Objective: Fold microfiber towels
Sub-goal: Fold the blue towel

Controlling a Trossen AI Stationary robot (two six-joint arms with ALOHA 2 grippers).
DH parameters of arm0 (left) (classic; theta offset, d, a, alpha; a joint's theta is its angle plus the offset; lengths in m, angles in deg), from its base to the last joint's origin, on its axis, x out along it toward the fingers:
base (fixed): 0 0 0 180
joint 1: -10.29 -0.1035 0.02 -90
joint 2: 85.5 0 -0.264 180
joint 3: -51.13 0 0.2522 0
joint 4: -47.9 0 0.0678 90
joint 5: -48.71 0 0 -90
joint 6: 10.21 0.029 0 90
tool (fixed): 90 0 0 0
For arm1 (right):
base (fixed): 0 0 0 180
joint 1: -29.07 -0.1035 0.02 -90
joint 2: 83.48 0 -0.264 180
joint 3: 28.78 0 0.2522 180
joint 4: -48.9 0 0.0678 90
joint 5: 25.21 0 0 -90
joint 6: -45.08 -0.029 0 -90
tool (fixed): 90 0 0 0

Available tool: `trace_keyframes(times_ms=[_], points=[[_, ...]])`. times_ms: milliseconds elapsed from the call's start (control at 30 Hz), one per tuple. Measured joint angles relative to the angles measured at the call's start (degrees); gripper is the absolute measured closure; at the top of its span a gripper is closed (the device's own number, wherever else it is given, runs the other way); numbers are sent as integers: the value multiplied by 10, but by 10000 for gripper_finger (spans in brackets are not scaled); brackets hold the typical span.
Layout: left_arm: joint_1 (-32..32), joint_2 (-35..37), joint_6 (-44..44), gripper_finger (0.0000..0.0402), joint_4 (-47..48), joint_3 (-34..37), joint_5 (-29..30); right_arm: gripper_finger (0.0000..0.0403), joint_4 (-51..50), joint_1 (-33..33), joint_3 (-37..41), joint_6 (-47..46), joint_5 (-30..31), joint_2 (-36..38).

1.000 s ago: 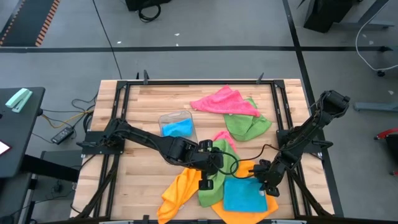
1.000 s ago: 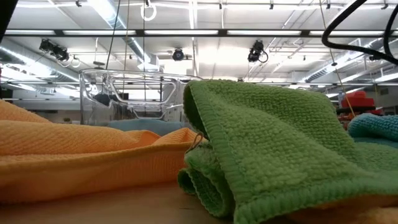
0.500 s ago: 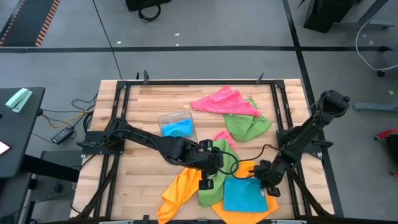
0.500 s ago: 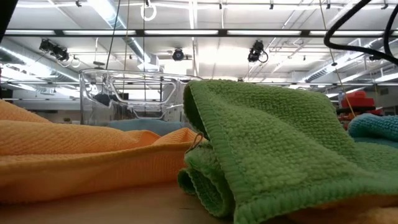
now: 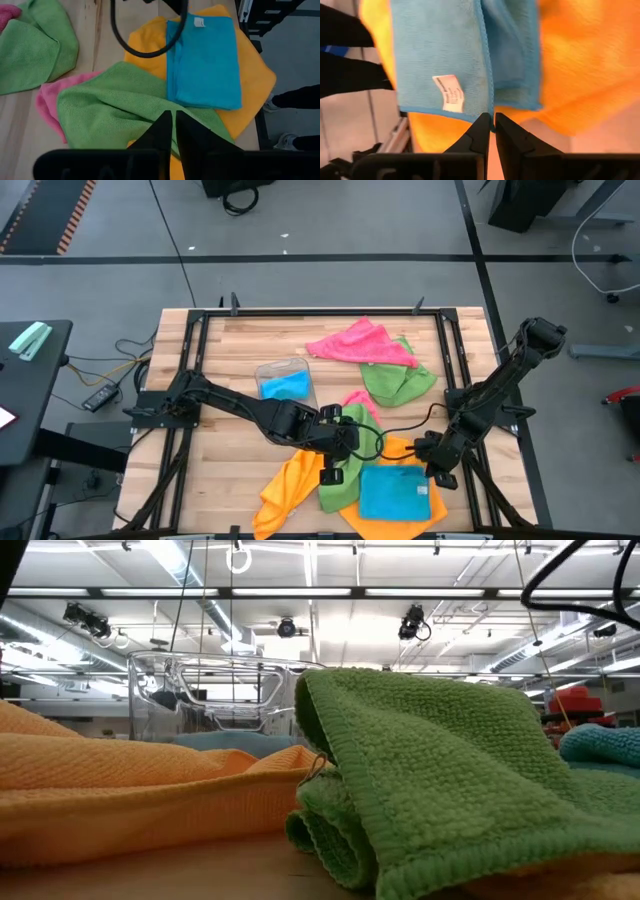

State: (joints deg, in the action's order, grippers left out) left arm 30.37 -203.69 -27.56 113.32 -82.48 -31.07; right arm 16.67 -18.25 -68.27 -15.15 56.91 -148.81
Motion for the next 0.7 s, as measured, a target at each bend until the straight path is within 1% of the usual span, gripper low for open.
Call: trace_keyframes(times_ms=[100,300,567,633,700], points=[[0,0,0,371,0,0,0,367,-13,11,0,2,1,7],[0,0,0,365,0,0,0,366,-7,18,0,21,1,13],[0,0,1,376,0,0,0,366,-8,18,0,36,-3,14],[0,0,1,376,0,0,0,375,-17,18,0,41,-3,19],[0,0,2,373,0,0,0,392,-36,18,0,41,-3,28]])
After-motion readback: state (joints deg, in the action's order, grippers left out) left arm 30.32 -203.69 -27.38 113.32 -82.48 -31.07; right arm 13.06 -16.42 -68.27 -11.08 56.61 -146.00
